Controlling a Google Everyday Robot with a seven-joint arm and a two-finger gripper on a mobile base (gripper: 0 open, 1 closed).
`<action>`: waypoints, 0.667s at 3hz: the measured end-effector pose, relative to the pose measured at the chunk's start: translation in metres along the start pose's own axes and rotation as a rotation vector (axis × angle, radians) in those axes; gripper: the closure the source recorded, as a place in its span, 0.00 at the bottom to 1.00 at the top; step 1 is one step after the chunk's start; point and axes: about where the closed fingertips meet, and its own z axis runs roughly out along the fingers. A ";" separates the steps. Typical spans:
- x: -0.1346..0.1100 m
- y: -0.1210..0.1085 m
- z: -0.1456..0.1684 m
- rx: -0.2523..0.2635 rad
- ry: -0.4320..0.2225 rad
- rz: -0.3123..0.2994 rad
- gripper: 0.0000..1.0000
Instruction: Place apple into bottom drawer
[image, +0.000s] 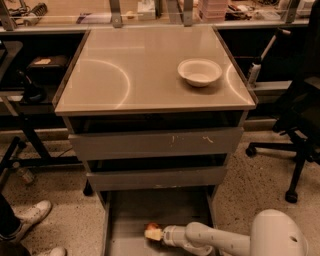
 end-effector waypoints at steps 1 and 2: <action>0.000 0.000 0.000 0.000 0.000 0.000 0.35; 0.000 0.000 0.000 0.000 0.000 0.000 0.12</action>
Offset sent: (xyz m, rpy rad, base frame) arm 0.0000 0.0000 0.0000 0.0000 0.0000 0.0000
